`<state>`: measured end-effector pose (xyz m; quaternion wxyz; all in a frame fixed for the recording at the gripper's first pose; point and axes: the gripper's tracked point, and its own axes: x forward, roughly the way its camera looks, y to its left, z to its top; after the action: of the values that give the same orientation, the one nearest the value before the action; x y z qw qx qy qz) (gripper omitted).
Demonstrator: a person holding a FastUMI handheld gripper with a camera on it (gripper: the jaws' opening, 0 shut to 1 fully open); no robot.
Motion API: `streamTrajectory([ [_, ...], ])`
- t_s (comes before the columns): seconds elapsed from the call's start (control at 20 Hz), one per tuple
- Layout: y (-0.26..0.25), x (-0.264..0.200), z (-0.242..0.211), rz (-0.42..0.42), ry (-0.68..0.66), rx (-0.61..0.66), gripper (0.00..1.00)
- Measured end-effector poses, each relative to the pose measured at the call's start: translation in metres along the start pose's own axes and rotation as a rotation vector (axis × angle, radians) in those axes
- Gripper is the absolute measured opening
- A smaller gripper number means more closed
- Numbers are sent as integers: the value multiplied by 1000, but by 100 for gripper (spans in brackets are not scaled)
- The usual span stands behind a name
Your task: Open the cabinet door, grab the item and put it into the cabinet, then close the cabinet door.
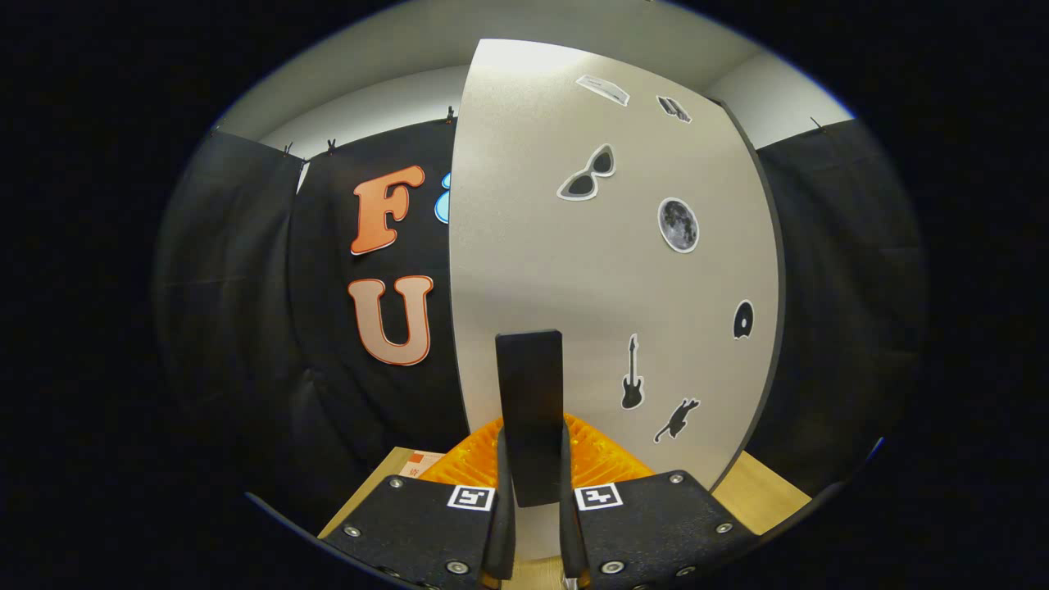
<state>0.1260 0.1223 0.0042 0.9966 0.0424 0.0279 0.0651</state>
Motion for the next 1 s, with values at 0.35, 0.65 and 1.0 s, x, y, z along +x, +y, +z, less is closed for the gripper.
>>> streamTrajectory([
  [0.35,-33,-43,-4,-41,23,39,18],
  [0.65,-54,-73,-9,-67,19,69,16],
  [1.0,-108,-126,-12,-138,16,93,15],
])
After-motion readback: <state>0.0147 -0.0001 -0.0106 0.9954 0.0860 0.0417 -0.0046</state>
